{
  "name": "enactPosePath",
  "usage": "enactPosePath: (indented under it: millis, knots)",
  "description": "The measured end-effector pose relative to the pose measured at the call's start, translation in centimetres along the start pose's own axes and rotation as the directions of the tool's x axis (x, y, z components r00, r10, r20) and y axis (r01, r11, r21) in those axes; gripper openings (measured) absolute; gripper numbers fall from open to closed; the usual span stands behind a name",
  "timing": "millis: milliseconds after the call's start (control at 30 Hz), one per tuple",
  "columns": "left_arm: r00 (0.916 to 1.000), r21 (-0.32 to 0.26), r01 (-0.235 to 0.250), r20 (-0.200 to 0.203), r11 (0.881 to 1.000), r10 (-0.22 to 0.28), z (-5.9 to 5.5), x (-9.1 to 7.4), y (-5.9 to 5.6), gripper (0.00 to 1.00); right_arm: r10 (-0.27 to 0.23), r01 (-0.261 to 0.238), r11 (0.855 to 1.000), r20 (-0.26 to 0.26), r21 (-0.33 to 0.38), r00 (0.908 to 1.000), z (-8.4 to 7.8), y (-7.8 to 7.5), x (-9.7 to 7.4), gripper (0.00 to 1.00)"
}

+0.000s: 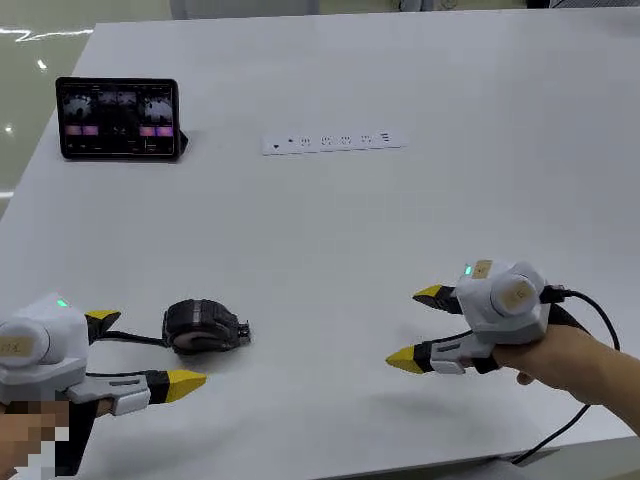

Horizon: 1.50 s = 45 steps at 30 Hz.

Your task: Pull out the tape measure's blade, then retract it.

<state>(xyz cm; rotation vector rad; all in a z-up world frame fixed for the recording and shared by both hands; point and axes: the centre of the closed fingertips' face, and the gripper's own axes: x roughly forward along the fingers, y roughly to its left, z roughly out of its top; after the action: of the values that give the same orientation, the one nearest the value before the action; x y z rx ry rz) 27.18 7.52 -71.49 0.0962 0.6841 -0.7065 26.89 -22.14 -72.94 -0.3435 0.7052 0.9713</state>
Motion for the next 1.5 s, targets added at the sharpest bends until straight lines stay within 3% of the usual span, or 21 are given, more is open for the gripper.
enactPosePath:
  millis: [367,800,1067,1500]
  knots:
    - [0.9997,-0.001,0.02,-0.014,1.0,-0.02,-0.3,-0.6,-0.1,0.99,-0.028,0.028,0.999,0.011,0.032,0.9995,-0.9,-1.3,-2.3,0.65]
    - [0.9994,-0.001,0.026,-0.023,1.0,-0.026,-0.5,-1.5,0.0,0.99,-0.066,0.066,0.996,0.001,0.062,0.9978,-3.3,-2.7,-5.3,0.73]
    - [0.9997,0.034,0.024,-0.004,0.999,-0.024,-0.1,-2.2,0.3,0.99,-0.08,0.08,0.992,-0.002,0.095,0.9968,-4.8,-3.3,-7.4,0.81]
    - [0.9993,0.043,0.022,-0.031,0.999,-0.021,-0.7,-2.9,0.8,0.99,-0.108,0.106,0.984,0.009,0.143,0.9941,-6.1,-3.5,-9.3,0.99]
